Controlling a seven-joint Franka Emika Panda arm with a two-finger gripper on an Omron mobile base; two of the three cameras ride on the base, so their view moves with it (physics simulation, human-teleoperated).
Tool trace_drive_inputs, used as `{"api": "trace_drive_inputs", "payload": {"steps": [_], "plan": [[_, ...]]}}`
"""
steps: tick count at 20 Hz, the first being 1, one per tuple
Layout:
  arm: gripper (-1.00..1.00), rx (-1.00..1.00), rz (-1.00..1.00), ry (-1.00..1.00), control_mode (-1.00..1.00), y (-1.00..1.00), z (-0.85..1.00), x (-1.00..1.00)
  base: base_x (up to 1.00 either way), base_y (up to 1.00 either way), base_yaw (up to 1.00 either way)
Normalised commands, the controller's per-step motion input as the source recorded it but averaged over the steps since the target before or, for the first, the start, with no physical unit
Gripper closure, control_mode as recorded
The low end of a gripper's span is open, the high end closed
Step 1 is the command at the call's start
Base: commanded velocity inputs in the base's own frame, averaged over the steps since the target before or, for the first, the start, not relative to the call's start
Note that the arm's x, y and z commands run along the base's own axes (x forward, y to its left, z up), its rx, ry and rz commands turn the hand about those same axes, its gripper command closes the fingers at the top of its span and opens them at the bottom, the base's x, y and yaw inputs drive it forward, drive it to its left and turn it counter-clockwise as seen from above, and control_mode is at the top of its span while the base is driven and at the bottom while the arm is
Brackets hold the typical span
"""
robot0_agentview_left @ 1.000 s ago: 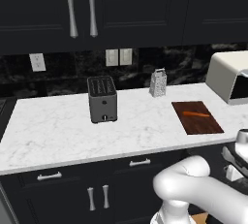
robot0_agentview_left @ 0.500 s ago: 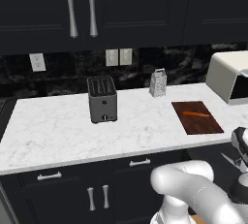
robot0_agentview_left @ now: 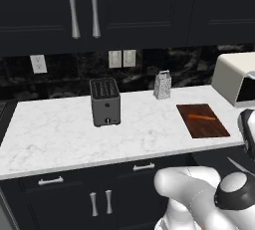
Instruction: Place the appropriate cutting tool for cutting the carrot skin on the cutting board.
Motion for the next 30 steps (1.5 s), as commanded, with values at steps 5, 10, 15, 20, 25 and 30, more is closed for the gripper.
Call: {"api": "trace_drive_inputs", "payload": {"steps": [5, 10, 15, 20, 25, 30], "plan": [[1.0, 0.0, 0.0, 0.01, -1.0, 0.09, 0.42, 0.79, 0.0, 0.0, 0.0], [1.0, 0.0, 0.0, 0.0, -1.0, 0.01, 0.05, 0.99, 0.0, 0.0, 0.0], [1.0, 0.0, 0.01, 0.0, -1.0, 0.0, 0.0, 0.89, 0.0, 0.0, 0.0], [1.0, 0.0, 0.01, 0.0, -1.0, 0.07, -0.13, 0.71, 0.0, 0.0, 0.0], [1.0, 0.0, 0.02, 0.0, -1.0, 0.06, -0.17, 0.6, 0.0, 0.0, 0.0], [1.0, -0.01, 0.03, 0.0, -1.0, 0.14, -0.37, 0.56, 0.0, 0.0, 0.0]]}}
